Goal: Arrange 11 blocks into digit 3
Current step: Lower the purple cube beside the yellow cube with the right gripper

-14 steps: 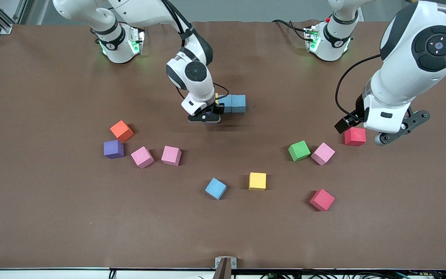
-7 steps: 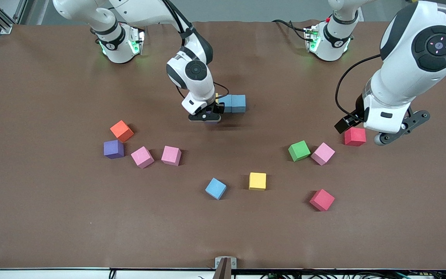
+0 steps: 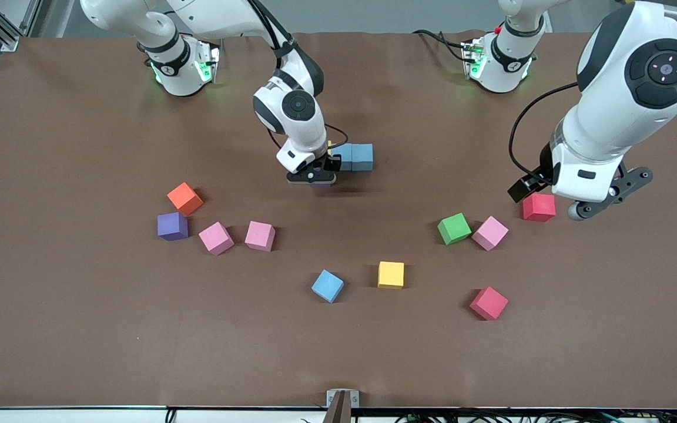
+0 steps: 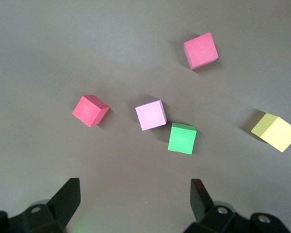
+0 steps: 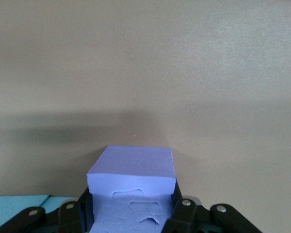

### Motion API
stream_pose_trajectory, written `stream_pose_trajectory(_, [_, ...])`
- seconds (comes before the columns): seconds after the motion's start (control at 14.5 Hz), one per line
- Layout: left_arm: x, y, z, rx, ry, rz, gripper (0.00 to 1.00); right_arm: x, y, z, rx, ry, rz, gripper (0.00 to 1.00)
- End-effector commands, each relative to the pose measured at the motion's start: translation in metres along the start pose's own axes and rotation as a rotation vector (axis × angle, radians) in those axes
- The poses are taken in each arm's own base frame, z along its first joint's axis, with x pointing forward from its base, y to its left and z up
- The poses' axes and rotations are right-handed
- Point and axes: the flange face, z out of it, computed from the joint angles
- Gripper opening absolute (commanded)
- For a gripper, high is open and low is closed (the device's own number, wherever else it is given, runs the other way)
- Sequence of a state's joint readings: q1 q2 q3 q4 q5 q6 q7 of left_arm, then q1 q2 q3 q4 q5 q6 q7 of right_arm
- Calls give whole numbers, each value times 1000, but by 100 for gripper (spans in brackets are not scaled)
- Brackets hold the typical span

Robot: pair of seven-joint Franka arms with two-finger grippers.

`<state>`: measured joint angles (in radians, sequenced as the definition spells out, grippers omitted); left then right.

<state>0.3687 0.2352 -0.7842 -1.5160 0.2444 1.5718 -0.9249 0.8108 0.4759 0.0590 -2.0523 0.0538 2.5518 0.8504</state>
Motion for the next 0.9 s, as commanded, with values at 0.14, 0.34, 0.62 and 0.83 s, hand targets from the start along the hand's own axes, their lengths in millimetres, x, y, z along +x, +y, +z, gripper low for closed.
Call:
stream_pose_trajectory(0.14, [-1,-2,-5,6,1,15,100,-30,0,33,-67,-64,75,100])
stream_pose_trajectory(0.34, [-1,-2,-5,6,1,15,100,-22,-8,23,-63,-63,82,100])
stream_pose_trajectory(0.62, [-1,-2,-5,6,1,15,100,-15,-15,13,-42,-48,85,100])
stream_pose_trajectory(0.83, [1,-3,-5,7,3,15,100,-6,-22,2,-22,-34,84,100])
